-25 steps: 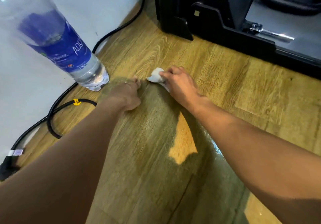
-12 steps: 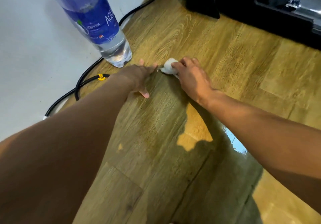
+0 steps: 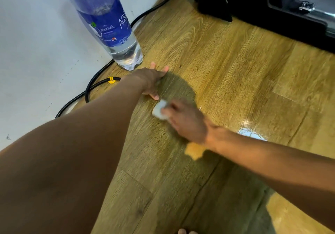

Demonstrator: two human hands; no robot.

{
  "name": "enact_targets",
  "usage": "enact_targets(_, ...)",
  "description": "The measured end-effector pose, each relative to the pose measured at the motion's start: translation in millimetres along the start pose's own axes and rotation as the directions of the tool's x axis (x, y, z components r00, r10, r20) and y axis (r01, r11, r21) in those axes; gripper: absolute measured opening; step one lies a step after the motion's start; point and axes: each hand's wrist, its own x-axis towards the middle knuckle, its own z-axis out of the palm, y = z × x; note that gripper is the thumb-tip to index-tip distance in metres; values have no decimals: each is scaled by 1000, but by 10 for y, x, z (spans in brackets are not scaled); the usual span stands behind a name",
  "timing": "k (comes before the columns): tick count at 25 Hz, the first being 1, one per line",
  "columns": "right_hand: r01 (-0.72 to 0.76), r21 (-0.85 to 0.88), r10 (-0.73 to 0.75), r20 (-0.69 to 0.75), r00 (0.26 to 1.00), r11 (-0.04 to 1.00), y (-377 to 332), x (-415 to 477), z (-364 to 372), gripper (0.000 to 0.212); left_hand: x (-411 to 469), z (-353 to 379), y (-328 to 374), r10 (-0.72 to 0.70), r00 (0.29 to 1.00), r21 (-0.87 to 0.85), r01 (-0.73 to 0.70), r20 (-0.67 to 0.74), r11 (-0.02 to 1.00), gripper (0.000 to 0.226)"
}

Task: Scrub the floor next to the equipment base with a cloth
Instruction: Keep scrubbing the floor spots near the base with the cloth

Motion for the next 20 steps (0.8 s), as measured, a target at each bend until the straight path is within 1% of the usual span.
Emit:
enact_targets(1,110,1,-110,74,991,994,-95,-79,62,30,8,4,5,0,1000,-2,0,0,1000,111)
enact_targets(2,159,5,-158,130,979,987,-109,-83,53,30,16,9,4,-3,1000,0,3,-3,1000,112)
enact_targets(3,127,0,-126,131,983,992,-52,-37,9,30,18,20,1,-8,1000,0,8,-5,1000,112)
enact_targets(5,-30,-29,31,26,999,999,68,35,-68,31,21,30,-8,-12,1000,-20,12,-15,1000,113)
enact_targets(6,-79,-59,78,-11,997,995,40,27,-55,33,20,35,-15,-10,1000,-34,9,-17,999,113)
enact_targets(7,-84,-71,82,-29,996,994,-55,-35,8,35,15,38,-18,-7,1000,-48,6,-20,999,113)
enact_targets(8,-40,-55,41,6,999,998,-207,-125,94,36,8,43,-18,-9,1000,-58,7,-25,998,113)
enact_targets(10,163,23,-164,93,982,986,-450,-330,213,36,-1,55,0,-15,999,-65,12,-40,998,113)
enact_targets(11,256,16,-255,139,957,967,-439,-376,213,35,-7,64,10,-15,998,-70,11,-53,997,112)
enact_targets(12,301,-20,-293,175,940,953,-365,-364,156,33,-20,81,14,-17,997,-82,11,-71,997,112)
enact_targets(13,292,-56,-279,172,945,955,-257,-325,96,32,-33,98,11,-20,996,-99,11,-92,995,111)
enact_targets(14,231,-73,-219,139,966,970,-157,-297,63,32,-45,116,2,-24,993,-117,11,-112,993,109)
enact_targets(16,79,-50,-77,48,996,996,-118,-343,85,36,-80,138,-6,-27,990,-156,5,-140,988,106)
enact_targets(17,71,-27,-70,29,997,997,-198,-413,132,37,-98,141,2,-30,989,-174,4,-147,985,105)
enact_targets(18,130,-7,-129,43,991,992,-305,-500,194,37,-112,136,20,-34,988,-181,6,-150,984,105)
enact_targets(19,234,27,-235,71,969,972,-413,-599,265,38,-121,119,46,-33,988,-176,7,-149,984,105)
enact_targets(20,348,67,-353,113,929,935,-483,-696,302,38,-126,96,75,-27,989,-161,4,-142,987,103)
